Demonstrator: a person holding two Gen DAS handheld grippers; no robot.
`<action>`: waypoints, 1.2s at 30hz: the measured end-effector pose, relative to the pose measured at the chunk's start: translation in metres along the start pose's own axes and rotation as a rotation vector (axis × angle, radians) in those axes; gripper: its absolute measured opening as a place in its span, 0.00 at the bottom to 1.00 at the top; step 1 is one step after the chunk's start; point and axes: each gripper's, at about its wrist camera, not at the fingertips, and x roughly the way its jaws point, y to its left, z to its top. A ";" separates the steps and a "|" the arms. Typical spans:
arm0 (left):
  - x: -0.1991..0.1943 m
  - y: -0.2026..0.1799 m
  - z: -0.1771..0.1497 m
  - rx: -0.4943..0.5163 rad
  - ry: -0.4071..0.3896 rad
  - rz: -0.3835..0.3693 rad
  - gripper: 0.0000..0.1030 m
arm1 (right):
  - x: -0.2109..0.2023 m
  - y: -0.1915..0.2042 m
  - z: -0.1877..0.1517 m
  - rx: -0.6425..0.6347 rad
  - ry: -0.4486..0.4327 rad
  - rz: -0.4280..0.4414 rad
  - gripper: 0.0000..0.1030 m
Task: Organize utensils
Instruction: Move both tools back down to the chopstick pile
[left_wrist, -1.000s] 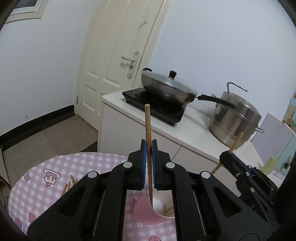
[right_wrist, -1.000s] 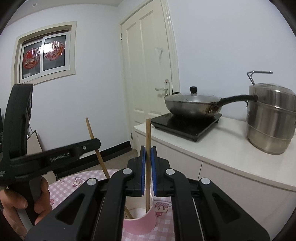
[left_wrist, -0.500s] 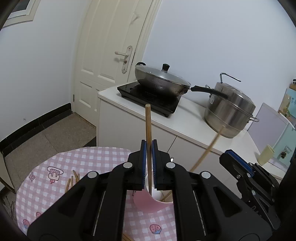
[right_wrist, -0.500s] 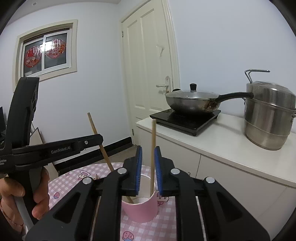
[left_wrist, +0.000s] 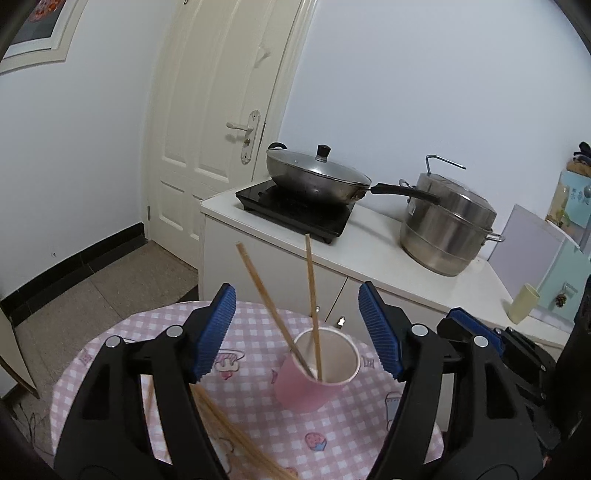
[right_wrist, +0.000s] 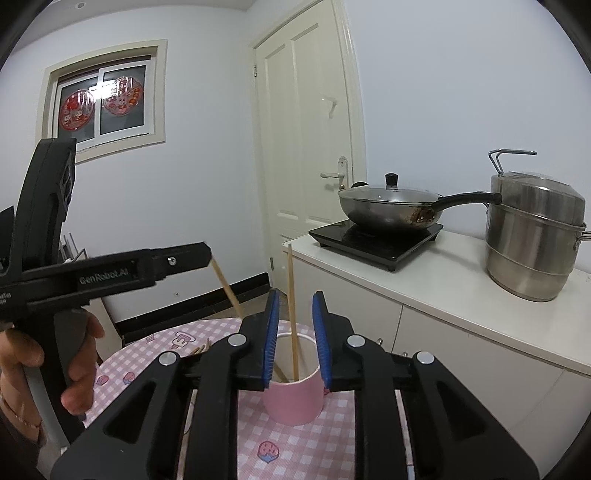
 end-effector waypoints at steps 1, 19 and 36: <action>-0.006 0.002 -0.001 0.005 -0.005 0.010 0.70 | -0.002 0.001 -0.001 -0.005 0.001 0.002 0.17; -0.024 0.102 -0.059 0.001 0.163 0.206 0.72 | 0.032 0.057 -0.044 -0.102 0.157 0.124 0.19; 0.072 0.174 -0.107 -0.059 0.483 0.270 0.60 | 0.115 0.095 -0.100 -0.182 0.459 0.188 0.19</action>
